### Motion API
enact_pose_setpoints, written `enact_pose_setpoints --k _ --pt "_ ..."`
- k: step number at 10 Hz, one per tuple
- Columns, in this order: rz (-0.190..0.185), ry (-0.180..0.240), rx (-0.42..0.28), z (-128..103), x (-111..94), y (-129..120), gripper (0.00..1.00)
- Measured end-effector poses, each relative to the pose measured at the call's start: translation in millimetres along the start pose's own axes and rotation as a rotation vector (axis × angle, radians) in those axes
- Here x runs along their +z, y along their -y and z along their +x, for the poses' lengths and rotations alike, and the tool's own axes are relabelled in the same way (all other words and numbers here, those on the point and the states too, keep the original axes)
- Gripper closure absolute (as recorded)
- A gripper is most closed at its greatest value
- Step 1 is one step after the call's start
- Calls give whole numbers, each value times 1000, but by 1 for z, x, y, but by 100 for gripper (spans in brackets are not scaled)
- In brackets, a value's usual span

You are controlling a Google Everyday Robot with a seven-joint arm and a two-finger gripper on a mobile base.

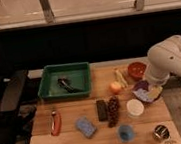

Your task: Place pepper in metal cup

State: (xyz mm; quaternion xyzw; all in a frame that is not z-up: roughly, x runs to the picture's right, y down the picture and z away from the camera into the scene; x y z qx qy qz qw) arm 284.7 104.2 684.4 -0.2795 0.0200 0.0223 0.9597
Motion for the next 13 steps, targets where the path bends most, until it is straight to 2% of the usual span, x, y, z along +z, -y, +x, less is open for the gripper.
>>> enact_pose_setpoints --k 4,6,7,8,9,10,11,12,13 --pt "0 0 0 0 0 0 35" --pt "-3 3 -45 1 -4 3 35" --pt "-2 18 -139 -7 -12 7 35" --pt "-1 44 -284 -23 -20 8 35" --pt "3 70 -400 -37 -26 8 35" --pt "5 92 -494 -48 -30 6 35" --pt "8 128 -609 -65 -33 5 35" --pt "15 184 -757 -95 -36 2 35" --pt "14 219 -840 -115 -37 -2 35"
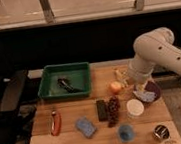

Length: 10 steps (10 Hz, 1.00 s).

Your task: Place pepper in metal cup

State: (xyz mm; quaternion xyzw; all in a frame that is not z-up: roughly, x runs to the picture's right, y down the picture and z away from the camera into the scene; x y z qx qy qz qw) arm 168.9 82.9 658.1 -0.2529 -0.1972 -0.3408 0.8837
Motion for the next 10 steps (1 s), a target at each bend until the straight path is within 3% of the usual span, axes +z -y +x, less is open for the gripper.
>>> enact_pose_setpoints --k 1,2,8,10 --pt "13 39 -93 -21 5 15 35" --pt "20 55 -132 -30 6 21 35" --pt "23 63 -148 -32 9 25 35" --pt "28 69 -215 -40 15 38 35"
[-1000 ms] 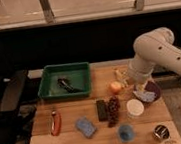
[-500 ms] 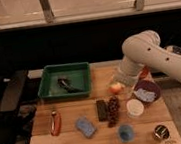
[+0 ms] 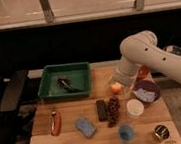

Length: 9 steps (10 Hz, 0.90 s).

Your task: Place pepper in metal cup

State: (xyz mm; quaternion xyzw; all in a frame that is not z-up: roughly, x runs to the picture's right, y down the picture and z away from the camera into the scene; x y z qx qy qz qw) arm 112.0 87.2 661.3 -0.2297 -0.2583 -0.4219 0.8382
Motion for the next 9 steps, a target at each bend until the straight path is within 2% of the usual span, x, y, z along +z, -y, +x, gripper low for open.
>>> enact_pose_setpoints --k 4,5,9 --pt "25 7 -155 -32 38 74 35" --pt "32 14 -208 -45 57 102 35" --pt "62 61 -329 -81 119 166 35"
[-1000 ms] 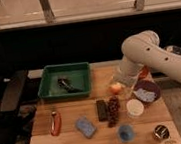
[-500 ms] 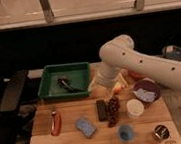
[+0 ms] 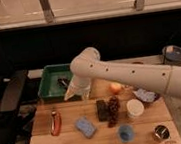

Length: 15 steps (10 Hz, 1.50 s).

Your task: Place pepper in metal cup

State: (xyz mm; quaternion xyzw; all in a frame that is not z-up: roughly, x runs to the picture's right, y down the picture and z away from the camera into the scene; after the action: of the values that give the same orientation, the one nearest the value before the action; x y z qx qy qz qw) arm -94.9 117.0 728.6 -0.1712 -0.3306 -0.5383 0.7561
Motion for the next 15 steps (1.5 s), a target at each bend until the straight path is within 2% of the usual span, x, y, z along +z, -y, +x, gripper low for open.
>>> enact_pose_setpoints --k 1,2,3,4,10,15 --pt "8 26 -26 -4 22 11 35" --pt "18 74 -54 -9 49 19 35" --pt "18 116 -84 -15 65 27 35" --pt "18 127 -90 -17 70 28 35" --pt "19 127 -92 -16 70 26 35" --pt "12 152 -157 -30 106 62 35"
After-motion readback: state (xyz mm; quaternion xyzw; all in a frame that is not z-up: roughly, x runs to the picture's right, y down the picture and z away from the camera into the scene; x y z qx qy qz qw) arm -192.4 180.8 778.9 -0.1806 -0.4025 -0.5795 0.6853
